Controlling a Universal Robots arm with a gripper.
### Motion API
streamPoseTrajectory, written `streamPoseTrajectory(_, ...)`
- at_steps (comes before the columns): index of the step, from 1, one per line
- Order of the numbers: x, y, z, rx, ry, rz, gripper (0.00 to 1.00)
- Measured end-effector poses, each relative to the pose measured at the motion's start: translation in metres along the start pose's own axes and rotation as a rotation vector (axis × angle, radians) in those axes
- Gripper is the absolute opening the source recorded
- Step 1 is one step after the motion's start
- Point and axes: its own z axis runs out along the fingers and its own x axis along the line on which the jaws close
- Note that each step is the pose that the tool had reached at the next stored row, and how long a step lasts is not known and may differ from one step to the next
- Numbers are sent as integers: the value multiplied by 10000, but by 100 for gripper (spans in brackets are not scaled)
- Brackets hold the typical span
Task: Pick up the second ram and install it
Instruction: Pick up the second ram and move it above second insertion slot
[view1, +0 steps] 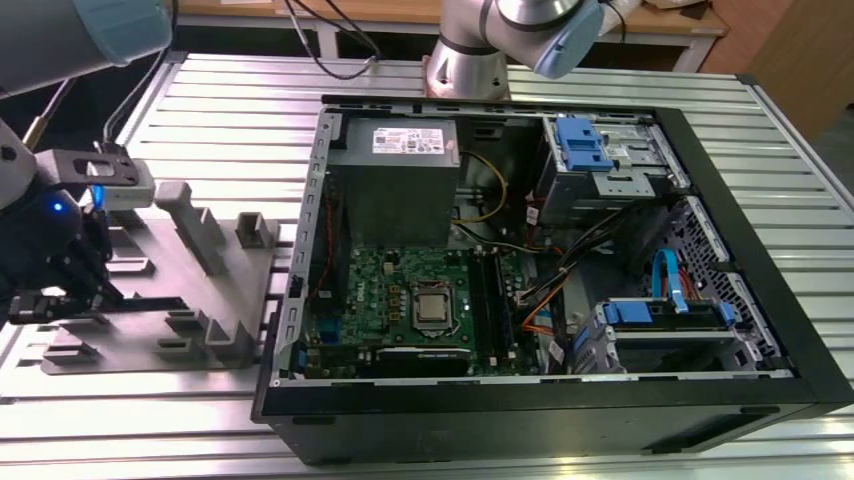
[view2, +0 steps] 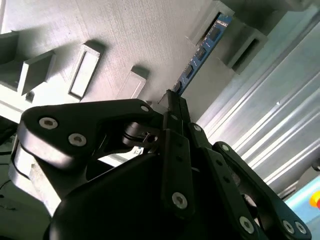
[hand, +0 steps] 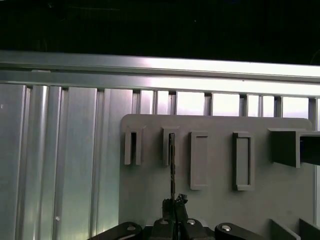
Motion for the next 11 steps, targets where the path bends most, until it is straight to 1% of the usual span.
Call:
streamPoseTrajectory(8,-7,5,-237,0,-16,0,9)
streamPoseTrajectory(11,-9,7,-306,0,-18,-1,9)
